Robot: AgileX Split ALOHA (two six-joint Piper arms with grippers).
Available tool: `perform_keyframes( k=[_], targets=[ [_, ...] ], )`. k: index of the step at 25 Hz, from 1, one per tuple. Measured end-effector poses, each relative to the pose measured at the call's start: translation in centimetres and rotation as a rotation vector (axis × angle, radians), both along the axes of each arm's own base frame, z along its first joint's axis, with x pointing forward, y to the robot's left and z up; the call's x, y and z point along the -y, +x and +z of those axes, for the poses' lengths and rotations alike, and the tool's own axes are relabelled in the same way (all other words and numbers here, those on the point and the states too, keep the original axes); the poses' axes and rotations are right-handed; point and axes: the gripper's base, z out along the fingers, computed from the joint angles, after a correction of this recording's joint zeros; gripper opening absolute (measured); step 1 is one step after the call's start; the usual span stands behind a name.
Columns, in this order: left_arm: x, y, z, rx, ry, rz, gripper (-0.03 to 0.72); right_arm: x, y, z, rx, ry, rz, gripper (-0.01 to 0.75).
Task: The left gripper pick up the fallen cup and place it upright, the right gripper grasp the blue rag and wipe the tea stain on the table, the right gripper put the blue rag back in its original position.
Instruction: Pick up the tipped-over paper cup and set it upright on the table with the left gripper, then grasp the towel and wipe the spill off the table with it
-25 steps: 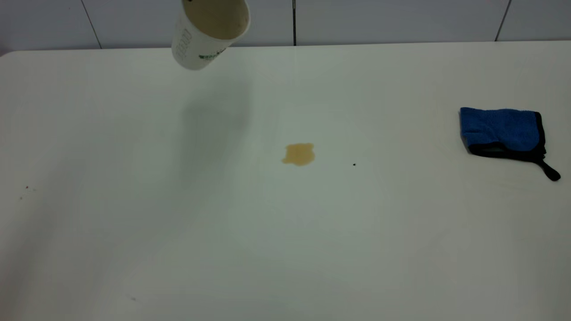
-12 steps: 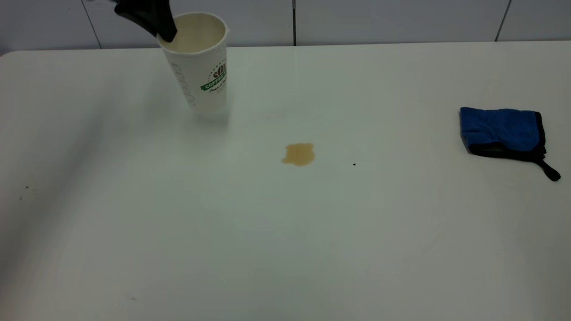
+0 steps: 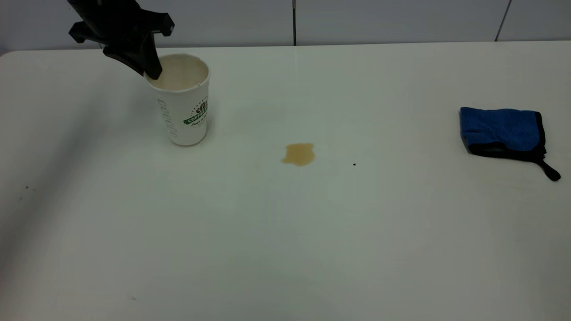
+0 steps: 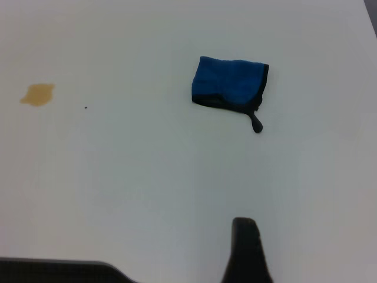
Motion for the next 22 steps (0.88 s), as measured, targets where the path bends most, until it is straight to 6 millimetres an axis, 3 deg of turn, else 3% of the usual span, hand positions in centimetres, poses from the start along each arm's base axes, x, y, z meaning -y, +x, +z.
perform_keyframes(
  k=[10, 16, 19, 22],
  targets=[
    [0.0, 0.3, 0.1, 0.030, -0.001, 0.006, 0.326, 0.0, 0.0, 0.0, 0.000, 0.000, 0.000, 0.590],
    [-0.2, 0.2, 0.6, 0.039, 0.022, -0.010, 0.417, 0.0, 0.0, 0.0, 0.000, 0.000, 0.000, 0.590],
    [-0.5, -0.1, 3.1, 0.067, 0.069, -0.044, 0.441, 0.0, 0.0, 0.0, 0.000, 0.000, 0.000, 0.590],
    [-0.8, -1.1, 7.6, 0.098, 0.089, -0.054, 0.447, 0.0, 0.0, 0.0, 0.000, 0.000, 0.000, 0.590]
  ],
)
